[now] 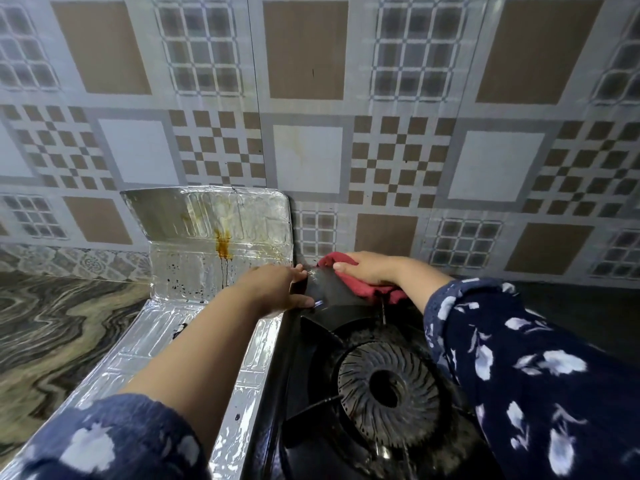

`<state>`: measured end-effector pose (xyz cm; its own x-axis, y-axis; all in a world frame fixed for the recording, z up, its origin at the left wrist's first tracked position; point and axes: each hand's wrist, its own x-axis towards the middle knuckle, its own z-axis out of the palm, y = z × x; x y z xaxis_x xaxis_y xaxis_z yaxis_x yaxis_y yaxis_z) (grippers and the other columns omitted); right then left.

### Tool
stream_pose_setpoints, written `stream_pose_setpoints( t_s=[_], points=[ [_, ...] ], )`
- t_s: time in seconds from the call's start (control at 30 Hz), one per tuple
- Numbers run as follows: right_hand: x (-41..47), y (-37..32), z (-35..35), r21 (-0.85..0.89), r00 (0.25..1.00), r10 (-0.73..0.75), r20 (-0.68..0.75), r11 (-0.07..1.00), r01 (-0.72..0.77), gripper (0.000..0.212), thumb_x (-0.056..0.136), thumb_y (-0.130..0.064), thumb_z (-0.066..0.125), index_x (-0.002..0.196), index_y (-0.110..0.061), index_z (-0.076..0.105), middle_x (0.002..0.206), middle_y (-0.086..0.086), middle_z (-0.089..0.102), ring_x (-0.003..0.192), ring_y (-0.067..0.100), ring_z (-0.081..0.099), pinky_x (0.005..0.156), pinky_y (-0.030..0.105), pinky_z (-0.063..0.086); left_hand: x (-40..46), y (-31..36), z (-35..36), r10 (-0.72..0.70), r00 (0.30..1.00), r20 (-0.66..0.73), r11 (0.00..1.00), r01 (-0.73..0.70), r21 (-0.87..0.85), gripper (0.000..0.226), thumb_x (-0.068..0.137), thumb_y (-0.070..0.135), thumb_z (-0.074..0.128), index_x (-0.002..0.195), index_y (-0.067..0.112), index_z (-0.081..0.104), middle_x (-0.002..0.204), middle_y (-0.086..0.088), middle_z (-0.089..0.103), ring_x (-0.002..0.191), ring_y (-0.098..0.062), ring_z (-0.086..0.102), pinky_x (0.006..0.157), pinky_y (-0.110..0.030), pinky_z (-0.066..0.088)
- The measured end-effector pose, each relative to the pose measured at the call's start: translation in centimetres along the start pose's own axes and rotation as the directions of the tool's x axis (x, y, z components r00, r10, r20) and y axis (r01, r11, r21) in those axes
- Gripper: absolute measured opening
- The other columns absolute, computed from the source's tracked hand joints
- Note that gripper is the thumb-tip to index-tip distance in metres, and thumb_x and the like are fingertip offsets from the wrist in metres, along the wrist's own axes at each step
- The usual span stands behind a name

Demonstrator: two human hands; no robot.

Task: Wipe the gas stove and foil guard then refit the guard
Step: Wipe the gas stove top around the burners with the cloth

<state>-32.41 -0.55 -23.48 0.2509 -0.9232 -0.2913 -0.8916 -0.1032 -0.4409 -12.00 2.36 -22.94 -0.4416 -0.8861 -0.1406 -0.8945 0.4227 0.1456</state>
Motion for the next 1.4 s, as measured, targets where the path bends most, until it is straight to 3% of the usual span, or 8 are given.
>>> stream_pose_setpoints(
  t_s=[0.07, 0.17, 0.27, 0.43, 0.57, 0.77, 1.23, 1.4],
  points=[
    [-0.4, 0.2, 0.2, 0.009, 0.997, -0.027, 0.07, 1.0, 0.026, 0.046, 0.1, -0.043, 0.035, 0.144, -0.03, 0.035, 0.142, 0.001, 0.045, 0.126, 0.02, 0.044, 0.102, 0.028, 0.033, 0.0, 0.0, -0.1, 0.001, 1.0, 0.004, 1.0, -0.001, 0.002, 0.073, 0.085, 0.053, 0.057, 0.146, 0.024, 0.031, 0.156, 0.01, 0.023, 0.141, -0.022, 0.03, 0.115, -0.044, 0.024],
    [-1.3, 1.2, -0.2, -0.033, 0.979, -0.081, 0.189, 0.996, 0.088, 0.053, 0.092, -0.058, 0.04, 0.143, -0.051, 0.024, 0.156, -0.011, 0.02, 0.141, 0.015, 0.025, 0.117, 0.04, 0.019, -0.1, 0.2, -0.3, -0.004, 1.0, 0.022, 1.0, 0.004, 0.002, 0.073, 0.086, 0.051, 0.058, 0.147, 0.022, 0.03, 0.156, 0.008, 0.022, 0.141, -0.022, 0.029, 0.115, -0.043, 0.024],
    [-3.3, 2.4, -1.2, -0.03, 0.983, -0.078, 0.164, 0.996, 0.084, 0.054, 0.097, -0.054, 0.031, 0.148, -0.037, 0.022, 0.158, -0.013, 0.009, 0.145, 0.008, 0.003, 0.117, 0.036, -0.004, 0.0, 1.1, -0.9, -0.029, 0.998, 0.057, 0.999, 0.03, -0.015, 0.07, 0.086, 0.044, 0.061, 0.145, 0.018, 0.035, 0.152, -0.001, 0.035, 0.136, -0.025, 0.037, 0.111, -0.039, 0.031],
    [-6.6, 6.7, -1.5, -0.182, 0.995, 0.091, 0.027, 0.98, -0.085, 0.064, 0.093, -0.064, 0.015, 0.15, -0.036, 0.01, 0.159, -0.015, 0.0, 0.147, 0.008, -0.006, 0.115, 0.05, -0.014, 0.3, 3.8, -1.3, -0.013, 1.0, -0.003, 0.996, 0.013, -0.092, 0.052, 0.089, 0.027, 0.058, 0.139, 0.02, 0.045, 0.135, -0.008, 0.055, 0.12, -0.027, 0.053, 0.099, -0.035, 0.041],
    [-10.4, 9.8, -1.4, -0.225, 0.977, 0.201, -0.07, 0.951, -0.212, 0.068, 0.091, -0.067, 0.018, 0.15, -0.036, 0.003, 0.158, -0.017, -0.006, 0.146, 0.008, -0.01, 0.116, 0.051, -0.012, 0.5, 6.8, -1.4, 0.031, 0.999, -0.027, 0.993, -0.034, -0.117, 0.045, 0.092, 0.029, 0.054, 0.137, 0.022, 0.048, 0.135, -0.008, 0.055, 0.122, -0.026, 0.051, 0.1, -0.032, 0.04],
    [-16.6, 10.9, 0.9, -0.205, 0.962, 0.218, -0.165, 0.946, -0.25, 0.049, 0.098, -0.056, 0.018, 0.145, -0.051, 0.008, 0.158, -0.019, -0.006, 0.145, 0.006, -0.014, 0.114, 0.057, -0.012, -0.5, 11.0, -1.0, 0.08, 0.995, -0.055, 0.993, -0.084, -0.08, 0.041, 0.094, 0.024, 0.043, 0.135, 0.025, 0.05, 0.134, -0.01, 0.055, 0.12, -0.028, 0.052, 0.096, -0.032, 0.042],
    [-32.7, 4.0, 11.8, -0.148, 0.888, 0.291, -0.357, 0.921, -0.361, 0.051, 0.1, -0.05, 0.019, 0.149, -0.037, 0.016, 0.159, -0.017, 0.005, 0.147, 0.006, -0.004, 0.119, 0.046, -0.005, -12.6, 15.0, 0.7, 0.153, 0.979, -0.137, 0.982, -0.166, -0.089, 0.054, 0.089, 0.029, 0.051, 0.141, 0.02, 0.039, 0.142, -0.011, 0.045, 0.127, -0.031, 0.045, 0.107, -0.045, 0.037],
    [-35.7, 1.4, 14.2, -0.125, 0.87, 0.304, -0.389, 0.918, -0.376, 0.053, 0.099, -0.048, 0.019, 0.15, -0.034, 0.015, 0.16, -0.013, 0.006, 0.147, 0.009, -0.002, 0.12, 0.043, -0.001, -17.1, 15.8, 1.9, 0.133, 0.981, -0.141, 0.982, -0.15, -0.116, 0.057, 0.091, 0.03, 0.051, 0.144, 0.022, 0.034, 0.153, -0.012, 0.029, 0.139, -0.029, 0.033, 0.113, -0.047, 0.027]
  ],
)
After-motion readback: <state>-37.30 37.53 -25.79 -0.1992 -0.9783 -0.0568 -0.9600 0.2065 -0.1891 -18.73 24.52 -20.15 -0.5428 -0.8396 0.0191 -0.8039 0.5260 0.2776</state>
